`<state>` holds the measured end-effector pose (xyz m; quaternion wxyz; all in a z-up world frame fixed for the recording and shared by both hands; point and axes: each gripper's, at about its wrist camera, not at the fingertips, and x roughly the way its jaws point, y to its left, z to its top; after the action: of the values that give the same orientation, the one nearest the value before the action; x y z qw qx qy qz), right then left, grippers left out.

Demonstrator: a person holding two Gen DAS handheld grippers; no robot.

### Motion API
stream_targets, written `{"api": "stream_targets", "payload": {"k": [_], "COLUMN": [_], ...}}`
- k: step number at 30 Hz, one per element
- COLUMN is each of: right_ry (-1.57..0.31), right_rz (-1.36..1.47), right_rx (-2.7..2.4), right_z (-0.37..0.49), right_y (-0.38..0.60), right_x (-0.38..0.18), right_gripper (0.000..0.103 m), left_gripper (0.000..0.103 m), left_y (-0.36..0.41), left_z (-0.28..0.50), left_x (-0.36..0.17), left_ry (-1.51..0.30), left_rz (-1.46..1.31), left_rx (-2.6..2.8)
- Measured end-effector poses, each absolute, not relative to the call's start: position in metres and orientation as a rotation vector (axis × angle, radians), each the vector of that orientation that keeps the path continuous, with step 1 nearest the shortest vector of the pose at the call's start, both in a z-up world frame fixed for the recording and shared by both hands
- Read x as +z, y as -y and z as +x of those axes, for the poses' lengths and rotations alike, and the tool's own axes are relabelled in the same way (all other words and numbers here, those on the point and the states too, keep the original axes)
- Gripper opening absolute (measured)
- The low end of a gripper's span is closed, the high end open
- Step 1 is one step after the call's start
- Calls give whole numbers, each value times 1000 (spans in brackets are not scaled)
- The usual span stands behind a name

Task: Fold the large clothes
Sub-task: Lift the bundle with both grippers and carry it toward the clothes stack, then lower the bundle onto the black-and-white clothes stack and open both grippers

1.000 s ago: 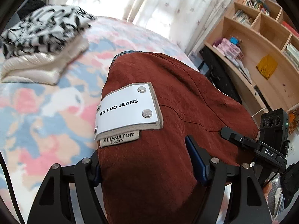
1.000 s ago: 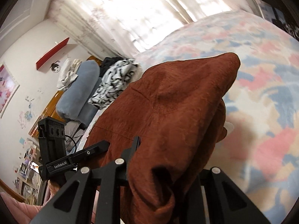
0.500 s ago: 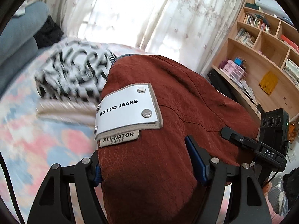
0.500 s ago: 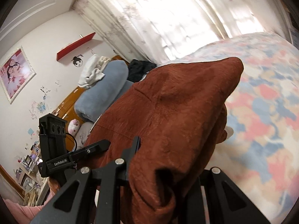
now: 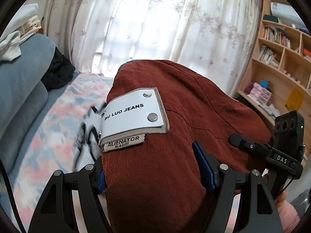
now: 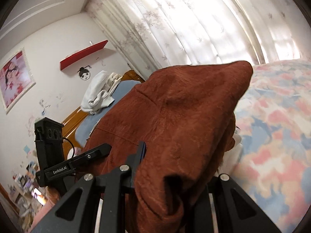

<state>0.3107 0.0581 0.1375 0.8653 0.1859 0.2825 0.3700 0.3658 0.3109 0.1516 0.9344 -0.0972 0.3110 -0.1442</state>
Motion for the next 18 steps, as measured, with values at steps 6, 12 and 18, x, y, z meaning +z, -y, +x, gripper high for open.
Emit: {"api": "stream_targets", "payload": {"k": [6, 12, 18], "right_ry": [-625, -713, -721], "right_rz": [377, 362, 312], "right_rx": [750, 699, 709], "right_z": [379, 411, 409], "right_y": [-114, -141, -144], "right_x": [78, 12, 9], "right_gripper": [21, 22, 29], "left_gripper": [73, 80, 90], "left_y": [-360, -384, -396], "left_z": [448, 487, 481], "left_x": [93, 13, -2], "left_ry": [-707, -801, -767], "left_rz": [-191, -235, -254], "left_rx": [-251, -202, -190]}}
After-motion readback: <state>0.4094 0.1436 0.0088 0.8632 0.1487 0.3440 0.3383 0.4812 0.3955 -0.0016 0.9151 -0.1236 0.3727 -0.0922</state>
